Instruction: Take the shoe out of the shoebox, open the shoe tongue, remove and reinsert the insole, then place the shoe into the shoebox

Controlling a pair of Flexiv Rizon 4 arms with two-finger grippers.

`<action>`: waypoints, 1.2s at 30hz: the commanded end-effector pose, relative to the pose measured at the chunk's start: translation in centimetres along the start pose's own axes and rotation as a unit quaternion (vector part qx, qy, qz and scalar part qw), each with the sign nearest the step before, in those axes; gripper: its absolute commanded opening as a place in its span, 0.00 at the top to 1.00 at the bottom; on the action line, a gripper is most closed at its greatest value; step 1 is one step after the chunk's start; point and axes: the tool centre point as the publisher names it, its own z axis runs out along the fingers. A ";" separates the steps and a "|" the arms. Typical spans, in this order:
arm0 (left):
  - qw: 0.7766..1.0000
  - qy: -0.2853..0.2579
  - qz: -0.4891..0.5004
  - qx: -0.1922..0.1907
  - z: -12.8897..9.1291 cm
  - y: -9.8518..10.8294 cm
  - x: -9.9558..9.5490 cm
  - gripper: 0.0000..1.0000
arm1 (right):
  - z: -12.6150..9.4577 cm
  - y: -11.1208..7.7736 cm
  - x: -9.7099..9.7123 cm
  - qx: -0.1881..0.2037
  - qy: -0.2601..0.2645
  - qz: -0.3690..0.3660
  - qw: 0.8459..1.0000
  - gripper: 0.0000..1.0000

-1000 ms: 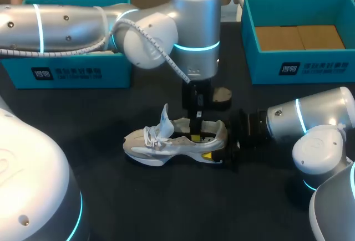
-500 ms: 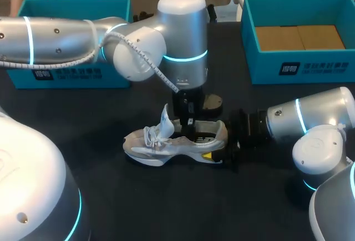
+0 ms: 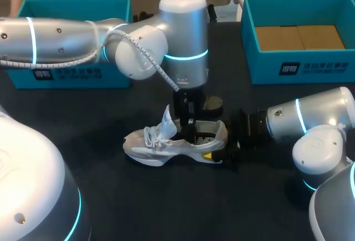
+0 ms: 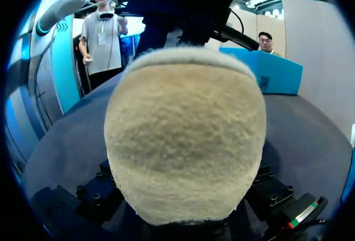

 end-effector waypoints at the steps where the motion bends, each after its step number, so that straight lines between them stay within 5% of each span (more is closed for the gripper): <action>1: 1.000 0.001 0.002 -0.008 0.5 -0.5 -0.2 0.78 | 0.7 -0.2 0.0 0.002 0.000 0.001 1.000 1.00; 16: 0.998 -0.053 0.020 -0.005 1.7 0.2 -1.8 0.58 | 0.7 -0.2 0.0 0.002 0.000 0.001 1.000 1.00; 22: 0.995 -0.093 0.040 0.013 2.1 0.4 -2.3 0.58 | 0.7 -0.2 0.0 0.002 0.000 0.001 1.000 1.00; 27: 0.992 -0.116 0.052 0.010 2.7 0.3 -2.9 0.69 | 0.7 -0.2 0.0 0.002 0.000 0.001 1.000 1.00; 30: 0.991 -0.124 0.054 0.006 2.9 0.3 -3.3 1.00 | 0.7 -0.2 0.0 0.002 0.000 0.001 1.000 1.00; 36: 0.990 -0.126 0.057 0.001 2.9 0.5 -3.6 1.00 | 0.7 -0.2 0.0 0.002 0.000 0.001 1.000 1.00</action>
